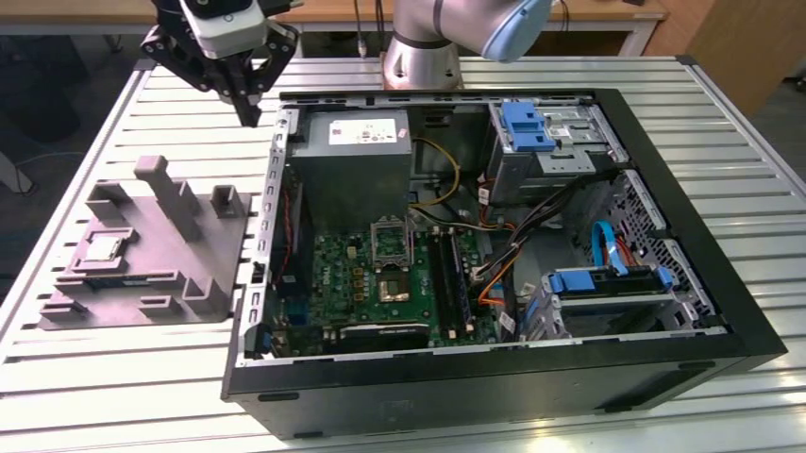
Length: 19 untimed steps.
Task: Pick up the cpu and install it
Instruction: 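Reach for the cpu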
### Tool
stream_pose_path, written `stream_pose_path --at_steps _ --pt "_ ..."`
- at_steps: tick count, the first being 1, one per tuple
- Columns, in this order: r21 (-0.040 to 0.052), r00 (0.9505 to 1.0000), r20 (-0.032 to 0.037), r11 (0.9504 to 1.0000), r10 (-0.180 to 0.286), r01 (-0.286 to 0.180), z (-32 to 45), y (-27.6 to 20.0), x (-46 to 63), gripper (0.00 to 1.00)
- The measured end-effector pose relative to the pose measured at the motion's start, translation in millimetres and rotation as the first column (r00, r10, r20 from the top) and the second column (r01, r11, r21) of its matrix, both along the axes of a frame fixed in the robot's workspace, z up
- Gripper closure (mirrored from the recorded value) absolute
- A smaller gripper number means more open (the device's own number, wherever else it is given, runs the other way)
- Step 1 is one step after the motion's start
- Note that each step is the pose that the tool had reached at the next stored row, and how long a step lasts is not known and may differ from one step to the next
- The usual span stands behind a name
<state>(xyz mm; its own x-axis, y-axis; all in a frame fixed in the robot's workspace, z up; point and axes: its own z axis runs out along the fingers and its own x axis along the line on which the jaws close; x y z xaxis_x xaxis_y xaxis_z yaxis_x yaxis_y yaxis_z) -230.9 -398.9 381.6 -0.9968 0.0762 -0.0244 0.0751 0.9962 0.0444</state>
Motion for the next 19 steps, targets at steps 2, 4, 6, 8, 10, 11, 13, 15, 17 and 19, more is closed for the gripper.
stream_pose_path --at_steps 2,4,6,8,10,11,13,15,17,19 --pt "0.0 1.0 0.0 1.0 0.0 0.0 -0.2 0.0 -0.7 0.89" --pt "0.0 1.0 0.0 1.0 0.0 0.0 -0.3 0.0 -1.2 0.89" --pt "0.0 1.0 0.0 1.0 0.0 0.0 -0.5 0.0 -2.0 0.89" --pt "0.0001 1.0 0.0001 1.0 0.0 0.0 -0.7 0.0 -2.6 0.89" --pt "0.0 1.0 0.0 1.0 0.0 0.0 -0.9 0.0 -3.3 0.89" --pt "0.0 1.0 0.0 1.0 0.0 0.0 -1.0 0.0 -3.6 0.89" --pt "0.0 1.0 0.0 1.0 0.0 0.0 -1.2 0.0 -4.1 0.89" --pt "0.0 1.0 0.0 1.0 0.0 0.0 -1.4 0.0 -4.6 0.89" --pt "0.0 1.0 0.0 1.0 0.0 0.0 -1.6 0.0 -5.3 0.89" --pt "0.0 1.0 0.0 1.0 0.0 0.0 -1.7 0.0 -5.9 0.89"
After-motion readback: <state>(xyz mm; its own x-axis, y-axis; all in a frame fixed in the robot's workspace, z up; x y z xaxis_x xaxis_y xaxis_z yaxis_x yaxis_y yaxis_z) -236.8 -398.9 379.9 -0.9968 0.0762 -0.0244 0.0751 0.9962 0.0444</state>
